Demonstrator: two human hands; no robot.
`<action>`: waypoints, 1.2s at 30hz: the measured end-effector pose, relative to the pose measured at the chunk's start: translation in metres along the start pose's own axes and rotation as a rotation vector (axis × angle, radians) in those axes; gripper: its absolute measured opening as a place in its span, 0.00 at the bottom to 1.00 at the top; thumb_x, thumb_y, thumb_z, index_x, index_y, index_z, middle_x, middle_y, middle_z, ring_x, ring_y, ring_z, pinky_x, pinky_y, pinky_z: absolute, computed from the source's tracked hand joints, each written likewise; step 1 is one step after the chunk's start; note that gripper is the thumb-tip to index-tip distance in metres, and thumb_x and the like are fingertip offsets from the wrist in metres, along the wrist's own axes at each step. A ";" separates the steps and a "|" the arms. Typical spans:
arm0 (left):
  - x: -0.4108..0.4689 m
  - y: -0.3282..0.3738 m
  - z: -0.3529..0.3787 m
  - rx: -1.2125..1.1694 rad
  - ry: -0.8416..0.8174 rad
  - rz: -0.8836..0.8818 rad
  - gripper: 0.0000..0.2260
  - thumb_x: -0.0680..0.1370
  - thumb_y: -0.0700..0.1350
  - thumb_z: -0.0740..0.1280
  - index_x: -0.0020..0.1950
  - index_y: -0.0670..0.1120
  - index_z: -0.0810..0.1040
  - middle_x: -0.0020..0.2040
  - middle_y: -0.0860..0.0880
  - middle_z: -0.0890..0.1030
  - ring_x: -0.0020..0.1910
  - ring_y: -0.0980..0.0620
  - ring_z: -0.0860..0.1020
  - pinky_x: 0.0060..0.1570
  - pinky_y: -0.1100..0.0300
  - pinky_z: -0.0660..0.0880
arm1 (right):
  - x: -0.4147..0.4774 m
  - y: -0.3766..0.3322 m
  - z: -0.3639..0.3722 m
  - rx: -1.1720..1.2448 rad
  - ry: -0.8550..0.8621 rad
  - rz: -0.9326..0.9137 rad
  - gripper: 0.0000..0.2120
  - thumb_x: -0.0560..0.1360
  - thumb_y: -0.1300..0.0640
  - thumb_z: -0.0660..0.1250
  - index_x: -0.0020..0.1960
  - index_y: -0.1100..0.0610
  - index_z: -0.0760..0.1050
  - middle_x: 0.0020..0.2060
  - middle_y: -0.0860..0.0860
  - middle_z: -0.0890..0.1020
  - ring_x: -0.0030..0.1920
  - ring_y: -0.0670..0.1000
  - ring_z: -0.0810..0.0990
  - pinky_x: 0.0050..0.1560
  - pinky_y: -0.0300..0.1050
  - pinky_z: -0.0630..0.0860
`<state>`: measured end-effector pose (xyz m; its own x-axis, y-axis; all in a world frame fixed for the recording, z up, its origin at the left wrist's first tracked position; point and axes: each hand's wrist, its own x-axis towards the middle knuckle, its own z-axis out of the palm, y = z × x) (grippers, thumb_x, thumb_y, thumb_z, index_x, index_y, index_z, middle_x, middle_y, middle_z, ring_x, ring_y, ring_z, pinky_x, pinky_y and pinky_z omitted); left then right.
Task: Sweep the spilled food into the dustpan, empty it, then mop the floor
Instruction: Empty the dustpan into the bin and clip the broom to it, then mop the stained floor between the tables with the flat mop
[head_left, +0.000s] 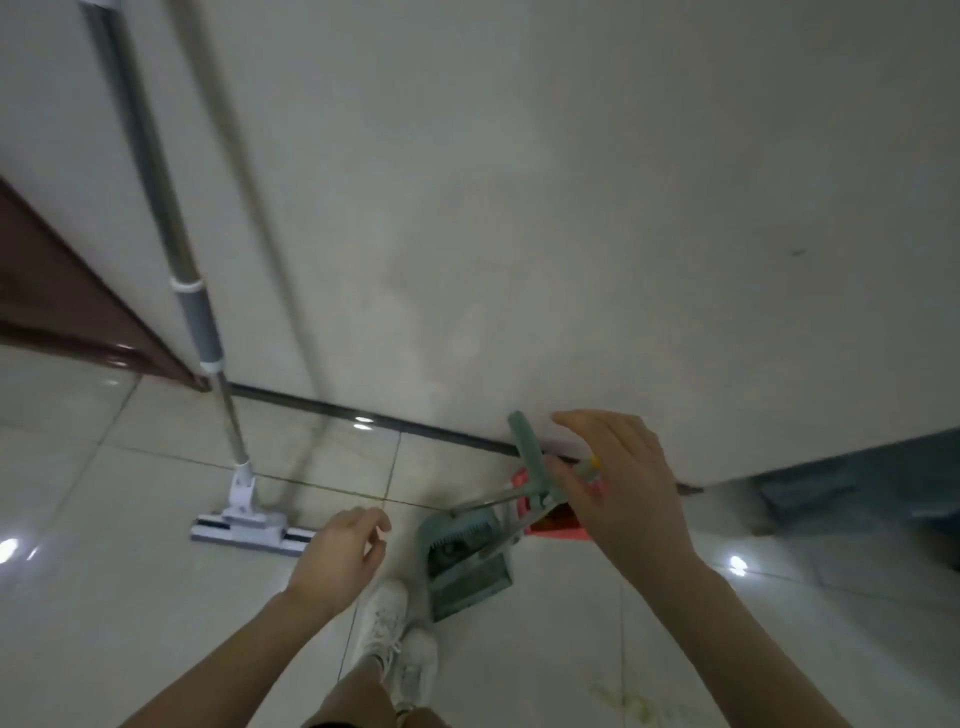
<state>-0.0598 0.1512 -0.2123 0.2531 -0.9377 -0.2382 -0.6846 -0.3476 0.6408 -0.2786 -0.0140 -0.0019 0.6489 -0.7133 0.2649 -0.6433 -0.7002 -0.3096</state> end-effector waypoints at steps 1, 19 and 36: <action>-0.017 -0.006 -0.006 -0.012 -0.005 -0.059 0.07 0.76 0.44 0.67 0.51 0.54 0.75 0.45 0.53 0.78 0.42 0.57 0.76 0.44 0.64 0.75 | 0.005 -0.008 0.005 0.025 -0.022 -0.062 0.17 0.77 0.46 0.62 0.59 0.54 0.78 0.52 0.48 0.81 0.53 0.49 0.76 0.57 0.38 0.67; 0.013 -0.080 -0.190 -0.473 0.703 -0.322 0.18 0.74 0.44 0.71 0.62 0.50 0.74 0.50 0.50 0.78 0.45 0.57 0.74 0.42 0.76 0.66 | 0.253 -0.233 0.084 -0.207 0.002 -0.979 0.18 0.68 0.58 0.73 0.58 0.58 0.79 0.53 0.58 0.80 0.52 0.62 0.78 0.54 0.56 0.72; 0.159 -0.112 -0.238 -0.573 0.596 -0.283 0.12 0.77 0.53 0.66 0.57 0.51 0.71 0.49 0.50 0.77 0.43 0.52 0.76 0.44 0.57 0.74 | 0.388 -0.269 0.127 -0.864 -0.158 -1.208 0.13 0.65 0.51 0.76 0.38 0.58 0.76 0.31 0.54 0.74 0.34 0.57 0.74 0.45 0.50 0.63</action>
<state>0.2196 0.0408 -0.1480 0.7866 -0.6047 -0.1249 -0.1331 -0.3636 0.9220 0.1979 -0.0984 0.0686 0.9512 0.2663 -0.1559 0.3012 -0.6918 0.6563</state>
